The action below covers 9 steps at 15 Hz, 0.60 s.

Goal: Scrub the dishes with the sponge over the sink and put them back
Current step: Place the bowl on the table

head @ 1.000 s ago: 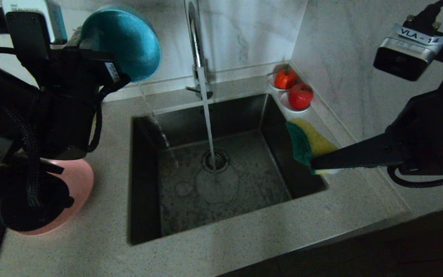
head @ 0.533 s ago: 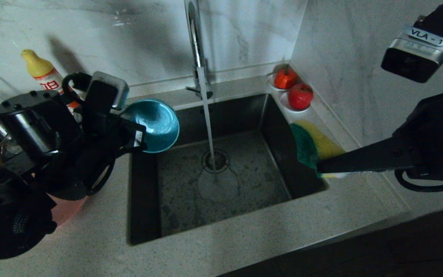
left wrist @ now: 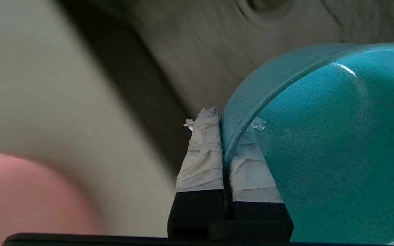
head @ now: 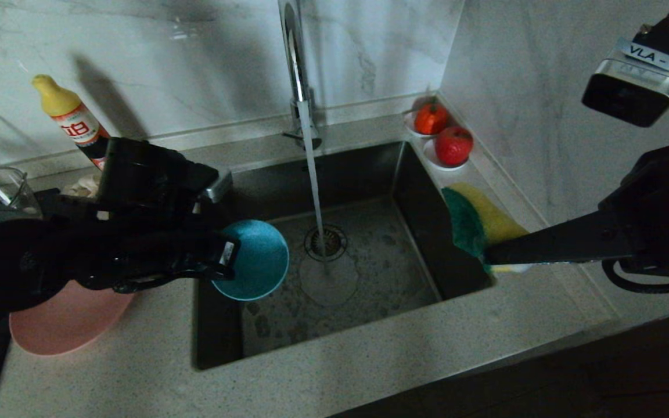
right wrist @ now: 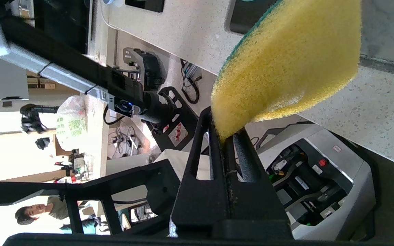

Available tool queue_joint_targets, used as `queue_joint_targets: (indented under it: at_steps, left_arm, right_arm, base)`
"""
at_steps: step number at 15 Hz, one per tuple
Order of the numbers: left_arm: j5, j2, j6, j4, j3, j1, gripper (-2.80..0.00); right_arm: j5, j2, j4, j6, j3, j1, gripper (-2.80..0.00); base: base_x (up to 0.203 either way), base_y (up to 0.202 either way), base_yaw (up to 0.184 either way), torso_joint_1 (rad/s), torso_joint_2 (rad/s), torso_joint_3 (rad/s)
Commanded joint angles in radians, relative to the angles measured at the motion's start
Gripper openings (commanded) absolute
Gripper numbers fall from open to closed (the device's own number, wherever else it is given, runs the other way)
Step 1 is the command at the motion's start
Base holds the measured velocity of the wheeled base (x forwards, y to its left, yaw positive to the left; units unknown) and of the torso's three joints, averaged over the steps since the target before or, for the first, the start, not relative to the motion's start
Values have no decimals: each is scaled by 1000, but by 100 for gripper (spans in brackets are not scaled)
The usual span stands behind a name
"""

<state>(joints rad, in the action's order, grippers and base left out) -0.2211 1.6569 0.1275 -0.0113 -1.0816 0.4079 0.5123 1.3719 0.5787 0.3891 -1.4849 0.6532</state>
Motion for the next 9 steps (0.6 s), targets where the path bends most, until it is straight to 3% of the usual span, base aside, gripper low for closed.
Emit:
queue_joint_targets:
  at_steps: [1,4,9]
  left_arm:
    - [26,108,-124,84,-81,0,-280]
    - [32,216,-264,159,-216,1,-280]
    - [31,295,-386,219,-334,0,-280]
  right_arm:
    - [3,-7,4,2,-1,0,-280]
    - [3,-24,3,0,3,0,-280]
    - [3,-31,7,0,3,0,-280]
  base:
    - [0,0,0,0,0,0]
    - [0,0,0,0,0,0]
    - [0,0,0,0,0,0]
